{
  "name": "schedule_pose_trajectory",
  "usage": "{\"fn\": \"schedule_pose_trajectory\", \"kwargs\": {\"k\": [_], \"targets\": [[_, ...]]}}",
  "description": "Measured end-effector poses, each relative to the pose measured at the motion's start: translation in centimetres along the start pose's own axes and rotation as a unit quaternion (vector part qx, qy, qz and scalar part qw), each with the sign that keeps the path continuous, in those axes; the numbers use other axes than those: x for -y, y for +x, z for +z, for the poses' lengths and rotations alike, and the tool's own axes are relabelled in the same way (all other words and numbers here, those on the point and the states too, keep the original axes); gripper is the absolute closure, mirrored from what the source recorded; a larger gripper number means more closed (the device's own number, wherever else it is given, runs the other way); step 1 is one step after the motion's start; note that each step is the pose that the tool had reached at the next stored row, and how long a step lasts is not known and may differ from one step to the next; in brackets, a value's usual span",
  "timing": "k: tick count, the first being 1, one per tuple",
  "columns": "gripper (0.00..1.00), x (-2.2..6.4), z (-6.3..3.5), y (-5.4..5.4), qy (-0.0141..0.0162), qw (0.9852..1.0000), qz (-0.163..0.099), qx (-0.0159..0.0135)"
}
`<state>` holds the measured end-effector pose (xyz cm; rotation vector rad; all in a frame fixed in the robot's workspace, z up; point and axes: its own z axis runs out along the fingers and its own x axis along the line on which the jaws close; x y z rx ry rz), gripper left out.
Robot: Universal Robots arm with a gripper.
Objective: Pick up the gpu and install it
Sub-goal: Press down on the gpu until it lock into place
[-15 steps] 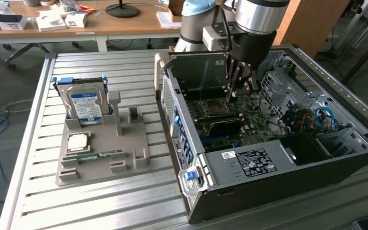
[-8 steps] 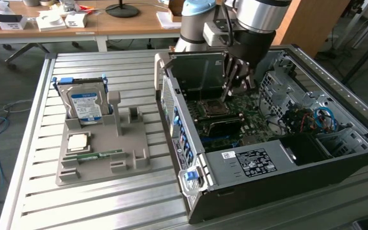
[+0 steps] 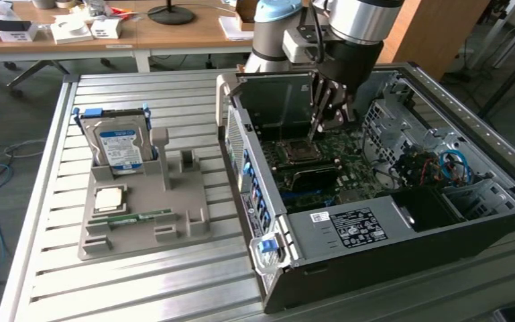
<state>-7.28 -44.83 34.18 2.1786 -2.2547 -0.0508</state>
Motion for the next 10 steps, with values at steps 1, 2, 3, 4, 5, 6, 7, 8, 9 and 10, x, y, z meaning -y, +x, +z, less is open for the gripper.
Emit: {"fn": "schedule_pose_trajectory", "kwargs": {"k": [1, 2, 3, 4, 5, 6, 7, 8, 9, 10], "targets": [[0.89, 0.0, 0.02, 0.0, 0.0, 1.0, 0.0, 0.0], [0.89, 0.01, 0.12, 0.0, 0.0, 1.0, 0.0, 0.0001], [0.89, 0.01, 0.29, 0.0, 0.0001, 1.0, 0.0, 0.0], [0.89, 0.01, 0.48, 0.0, 0.0002, 1.0, 0.0, 0.0], [0.89, 0.0, 0.66, 0.0, 0.0003, 1.0, 0.0, 0.0001], [0.89, -0.02, 0.84, 0.0, 0.0004, 1.0, 0.0, 0.0001], [0.89, -0.05, 1.02, 0.0, 0.0006, 1.0, 0.0, 0.0001], [0.89, -0.05, 1.16, 0.0, 0.0009, 1.0, 0.0, 0.0001], [0.89, -0.05, 1.16, 0.0, 0.0008, 1.0, 0.0, 0.0], [0.89, -0.05, 1.16, 0.0, 0.0009, 1.0, 0.0, 0.0]]}}
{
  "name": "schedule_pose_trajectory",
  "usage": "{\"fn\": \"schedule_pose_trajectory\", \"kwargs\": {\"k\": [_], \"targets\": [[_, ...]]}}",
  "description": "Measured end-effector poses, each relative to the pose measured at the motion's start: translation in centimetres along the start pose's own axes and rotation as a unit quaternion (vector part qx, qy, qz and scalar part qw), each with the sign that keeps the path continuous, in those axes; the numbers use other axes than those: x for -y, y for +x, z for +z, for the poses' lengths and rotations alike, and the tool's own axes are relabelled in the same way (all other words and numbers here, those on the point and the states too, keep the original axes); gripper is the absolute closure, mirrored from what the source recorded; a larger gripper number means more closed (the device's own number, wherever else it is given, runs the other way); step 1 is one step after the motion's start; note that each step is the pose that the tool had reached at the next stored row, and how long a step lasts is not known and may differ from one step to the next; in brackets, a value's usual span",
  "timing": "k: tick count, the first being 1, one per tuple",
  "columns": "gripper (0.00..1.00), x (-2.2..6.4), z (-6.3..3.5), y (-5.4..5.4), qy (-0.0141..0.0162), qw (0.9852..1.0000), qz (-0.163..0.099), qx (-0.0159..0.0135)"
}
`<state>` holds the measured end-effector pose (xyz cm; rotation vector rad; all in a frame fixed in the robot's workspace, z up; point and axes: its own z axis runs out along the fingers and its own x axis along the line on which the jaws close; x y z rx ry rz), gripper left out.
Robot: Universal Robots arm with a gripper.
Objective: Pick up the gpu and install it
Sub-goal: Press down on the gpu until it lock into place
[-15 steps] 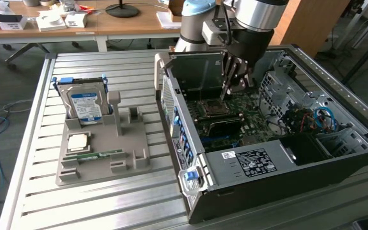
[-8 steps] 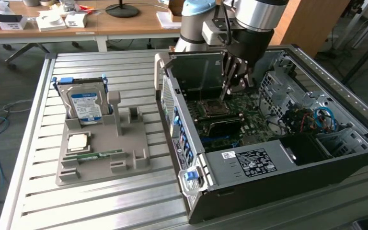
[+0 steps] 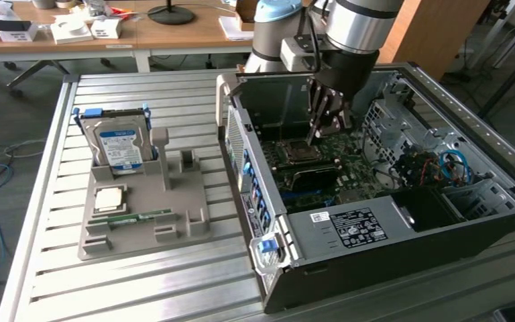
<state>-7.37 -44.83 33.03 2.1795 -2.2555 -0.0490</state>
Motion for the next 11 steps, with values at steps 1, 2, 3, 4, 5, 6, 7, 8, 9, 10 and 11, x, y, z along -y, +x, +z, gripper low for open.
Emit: {"fn": "schedule_pose_trajectory", "kwargs": {"k": [1, 2, 3, 4, 5, 6, 7, 8, 9, 10, 11], "targets": [[0.89, 0.0, 0.0, 0.0, 0.0, 1.0, 0.0, 0.0], [0.89, 0.06, 0.01, 0.0, 0.0, 1.0, 0.0, 0.0], [0.89, 0.16, 0.03, 0.0, 0.0001, 1.0, 0.0, 0.0001], [0.89, 0.21, 0.03, 0.0, 0.0, 1.0, 0.0, 0.0001], [0.89, 0.21, 0.03, 0.0, 0.0, 1.0, 0.0, 0.0], [0.89, 0.22, 0.05, 0.0, 0.0, 1.0, 0.0, 0.0], [0.89, 0.23, 0.19, -0.01, 0.0001, 1.0, 0.0, 0.0001], [0.89, 0.23, 0.36, 0.0, 0.0001, 1.0, 0.0, 0.0001], [0.89, 0.23, 0.54, 0.0, 0.0001, 1.0, 0.0, 0.0001], [0.89, 0.24, 0.71, 0.01, 0.0001, 1.0, 0.0, 0.0], [0.89, 0.25, 0.9, 0.01, 0.0001, 1.0, 0.0, 0.0]]}}
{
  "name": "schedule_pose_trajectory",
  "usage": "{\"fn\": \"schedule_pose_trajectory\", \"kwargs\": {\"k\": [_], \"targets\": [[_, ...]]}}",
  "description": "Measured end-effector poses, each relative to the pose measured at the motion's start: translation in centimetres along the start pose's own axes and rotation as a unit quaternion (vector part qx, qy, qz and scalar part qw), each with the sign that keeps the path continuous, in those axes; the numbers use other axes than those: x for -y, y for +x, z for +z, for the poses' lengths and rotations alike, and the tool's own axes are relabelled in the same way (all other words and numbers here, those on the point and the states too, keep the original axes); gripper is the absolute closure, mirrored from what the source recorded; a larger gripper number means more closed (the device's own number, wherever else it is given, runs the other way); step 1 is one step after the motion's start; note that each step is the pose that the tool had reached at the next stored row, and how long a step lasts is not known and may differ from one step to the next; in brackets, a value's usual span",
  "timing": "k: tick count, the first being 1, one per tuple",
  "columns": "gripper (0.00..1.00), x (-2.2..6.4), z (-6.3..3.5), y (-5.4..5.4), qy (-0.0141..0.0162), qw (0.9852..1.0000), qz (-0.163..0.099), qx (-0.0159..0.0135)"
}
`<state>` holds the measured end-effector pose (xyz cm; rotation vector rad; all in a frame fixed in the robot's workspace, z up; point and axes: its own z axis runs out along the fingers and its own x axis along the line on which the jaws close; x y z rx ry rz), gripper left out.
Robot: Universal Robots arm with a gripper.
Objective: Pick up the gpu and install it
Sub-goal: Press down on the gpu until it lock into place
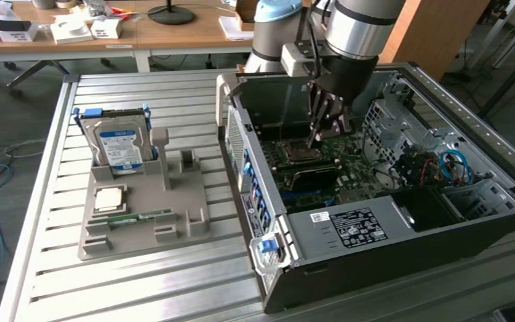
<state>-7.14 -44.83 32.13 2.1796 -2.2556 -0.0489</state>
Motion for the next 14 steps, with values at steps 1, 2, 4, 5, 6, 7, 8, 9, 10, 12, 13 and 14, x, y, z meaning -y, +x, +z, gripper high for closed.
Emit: {"fn": "schedule_pose_trajectory", "kwargs": {"k": [1, 2, 4, 5, 6, 7, 8, 9, 10, 12, 13, 14], "targets": [[0.89, 0.0, 0.19, 0.0, 0.0, 1.0, 0.0, 0.0], [0.89, 0.01, 0.36, 0.0, 0.0001, 1.0, 0.0, 0.0001], [0.89, 0.01, 0.42, 0.01, 0.0001, 1.0, 0.0, 0.0], [0.89, 0.01, 0.42, 0.01, 0.0001, 1.0, 0.0, 0.0], [0.89, 0.01, 0.42, 0.01, 0.0, 1.0, 0.0, 0.0], [0.89, 0.02, 0.42, 0.01, 0.0001, 1.0, 0.0, 0.0], [0.89, 0.09, 0.43, 0.01, 0.0001, 1.0, 0.0, 0.0], [0.89, 0.2, 0.43, 0.0, 0.0001, 1.0, 0.0, 0.0], [0.89, 0.28, 0.43, 0.0, 0.0001, 1.0, 0.0, 0.0], [0.89, 0.3, 0.43, 0.0, 0.0001, 1.0, 0.0, 0.0], [0.89, 0.3, 0.43, 0.0, 0.0001, 1.0, 0.0, 0.0], [0.89, 0.31, 0.43, 0.05, 0.0001, 1.0, 0.0, 0.0]]}}
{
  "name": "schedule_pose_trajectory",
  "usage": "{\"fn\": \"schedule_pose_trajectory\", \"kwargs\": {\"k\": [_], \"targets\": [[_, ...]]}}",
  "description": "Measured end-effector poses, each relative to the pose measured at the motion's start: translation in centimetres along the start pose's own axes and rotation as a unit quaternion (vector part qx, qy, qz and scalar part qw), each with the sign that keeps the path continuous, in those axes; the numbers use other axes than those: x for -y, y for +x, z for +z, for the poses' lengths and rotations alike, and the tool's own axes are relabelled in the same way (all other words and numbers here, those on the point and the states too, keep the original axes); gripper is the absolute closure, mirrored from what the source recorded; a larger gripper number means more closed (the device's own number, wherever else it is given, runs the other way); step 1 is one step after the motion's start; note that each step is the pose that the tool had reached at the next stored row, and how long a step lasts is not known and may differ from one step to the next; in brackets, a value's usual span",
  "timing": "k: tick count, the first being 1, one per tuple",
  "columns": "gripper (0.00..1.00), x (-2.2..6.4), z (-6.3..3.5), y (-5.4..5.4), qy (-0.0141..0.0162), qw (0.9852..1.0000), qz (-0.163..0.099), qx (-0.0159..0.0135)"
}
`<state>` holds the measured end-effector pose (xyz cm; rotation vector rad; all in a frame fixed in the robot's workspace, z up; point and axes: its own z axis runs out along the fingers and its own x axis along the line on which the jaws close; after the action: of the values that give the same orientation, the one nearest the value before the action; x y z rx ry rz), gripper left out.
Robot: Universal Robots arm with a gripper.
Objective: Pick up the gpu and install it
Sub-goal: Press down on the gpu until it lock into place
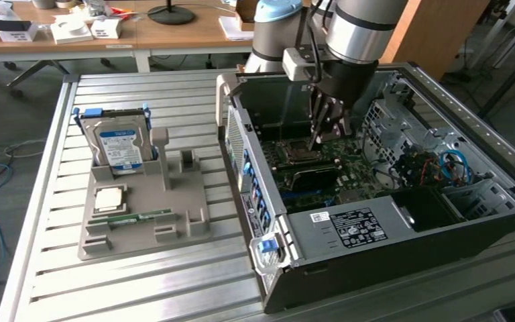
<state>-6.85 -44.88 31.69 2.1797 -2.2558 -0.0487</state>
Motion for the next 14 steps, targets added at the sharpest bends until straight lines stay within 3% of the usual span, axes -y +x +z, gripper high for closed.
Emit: {"fn": "schedule_pose_trajectory", "kwargs": {"k": [7, 14], "targets": [[0.89, 0.0, 0.04, 0.2, -0.0001, 1.0, 0.0, -0.0001], [0.89, 0.04, 1.22, 0.3, 0.0009, 1.0, 0.0, 0.0]]}}
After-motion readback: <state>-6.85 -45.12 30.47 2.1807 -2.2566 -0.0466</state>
